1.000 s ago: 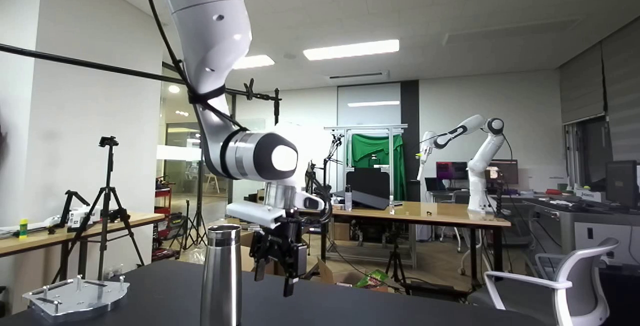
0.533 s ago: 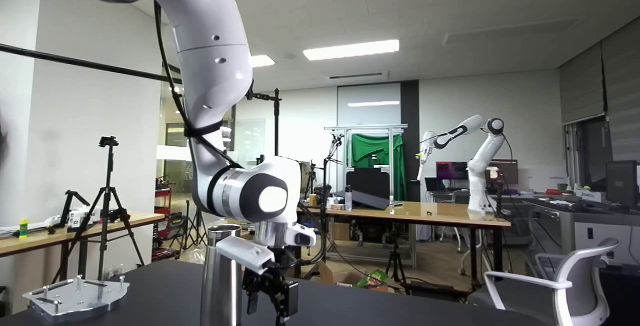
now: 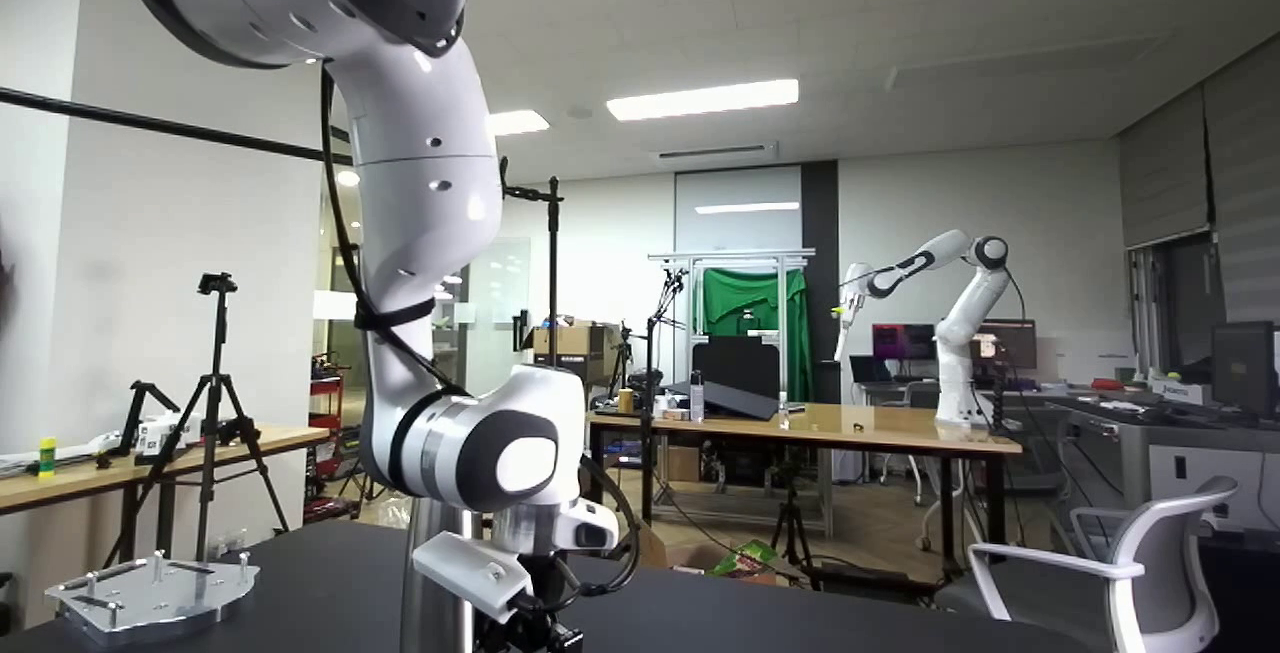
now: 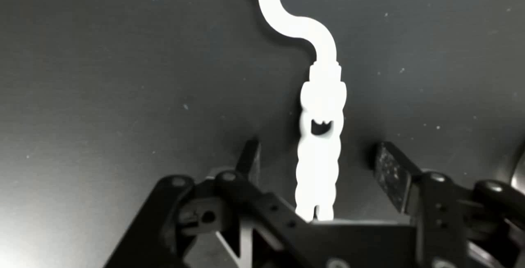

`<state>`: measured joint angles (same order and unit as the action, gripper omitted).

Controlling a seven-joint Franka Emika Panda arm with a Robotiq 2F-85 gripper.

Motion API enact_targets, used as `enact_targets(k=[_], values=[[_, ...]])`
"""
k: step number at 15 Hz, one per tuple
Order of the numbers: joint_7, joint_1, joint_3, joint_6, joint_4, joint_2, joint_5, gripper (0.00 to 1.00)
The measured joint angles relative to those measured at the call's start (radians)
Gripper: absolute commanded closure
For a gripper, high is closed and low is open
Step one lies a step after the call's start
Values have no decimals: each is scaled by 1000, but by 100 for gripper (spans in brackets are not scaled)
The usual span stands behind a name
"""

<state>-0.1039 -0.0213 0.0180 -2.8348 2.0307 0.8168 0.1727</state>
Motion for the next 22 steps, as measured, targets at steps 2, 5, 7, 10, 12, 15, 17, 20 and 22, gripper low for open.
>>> enact_targets(k=[2, 5, 7, 10, 12, 15, 17, 20, 22], values=[[0, -8, -3, -5, -6, 3, 0, 68], [-1, -27, -16, -6, -21, 3, -1, 89], [-2, -42, -31, -6, -30, -1, -1, 96], [-12, -65, -59, -1, -49, -19, -8, 94], [-20, -76, -77, 13, -61, -52, -16, 94], [-35, -90, -98, 48, -80, -128, -31, 94], [-54, -107, -114, 60, -89, -184, -58, 94], [-95, -144, -144, 83, -106, -258, -118, 75], [-105, -155, -148, 165, -122, -300, -142, 75]])
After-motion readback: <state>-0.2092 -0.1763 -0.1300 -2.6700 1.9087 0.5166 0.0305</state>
